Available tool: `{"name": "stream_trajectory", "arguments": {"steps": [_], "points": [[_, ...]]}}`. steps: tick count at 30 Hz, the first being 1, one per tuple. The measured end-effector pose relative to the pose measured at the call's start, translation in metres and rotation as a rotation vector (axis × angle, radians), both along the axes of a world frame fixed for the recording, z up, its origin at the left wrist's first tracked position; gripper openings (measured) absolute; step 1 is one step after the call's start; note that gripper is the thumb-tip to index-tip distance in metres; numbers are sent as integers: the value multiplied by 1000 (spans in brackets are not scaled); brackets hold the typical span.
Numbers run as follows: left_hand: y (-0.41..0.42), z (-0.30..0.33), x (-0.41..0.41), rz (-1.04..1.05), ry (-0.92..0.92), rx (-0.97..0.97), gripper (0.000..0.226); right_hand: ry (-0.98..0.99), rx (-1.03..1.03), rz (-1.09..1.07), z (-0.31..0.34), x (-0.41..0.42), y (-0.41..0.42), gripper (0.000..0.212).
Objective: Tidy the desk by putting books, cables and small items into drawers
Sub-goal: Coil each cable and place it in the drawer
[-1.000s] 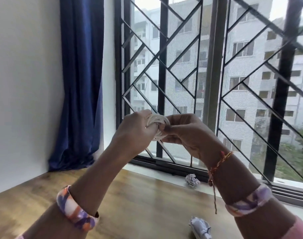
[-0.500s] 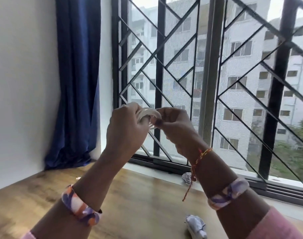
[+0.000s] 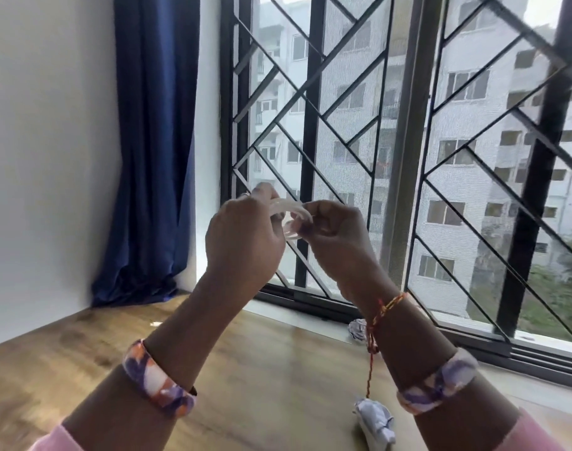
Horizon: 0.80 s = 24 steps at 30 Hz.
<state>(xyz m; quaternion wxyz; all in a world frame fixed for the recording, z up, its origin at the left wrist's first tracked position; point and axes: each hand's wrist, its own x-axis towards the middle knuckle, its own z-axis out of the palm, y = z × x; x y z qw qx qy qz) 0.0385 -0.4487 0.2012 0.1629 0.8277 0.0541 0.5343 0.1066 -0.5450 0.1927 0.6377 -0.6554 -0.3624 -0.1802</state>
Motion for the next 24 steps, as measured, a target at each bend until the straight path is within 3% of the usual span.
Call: {"name": "stream_trajectory", "arguments": {"steps": [3,8,13,18,24], "points": [[8,3,2,-148,143,-21,15,24,21,27,-7,2,-3,27],[9,1,3,-199,89,44,23,46,46,128,-6,-1,-5,25],[14,4,2,-219,136,66,14,67,56,183,-5,-6,-6,21],[15,1,3,-209,194,102,12,98,-19,156,-12,-2,-10,13],[26,5,0,-368,329,178,18,201,-141,230,-21,3,-23,12]]}}
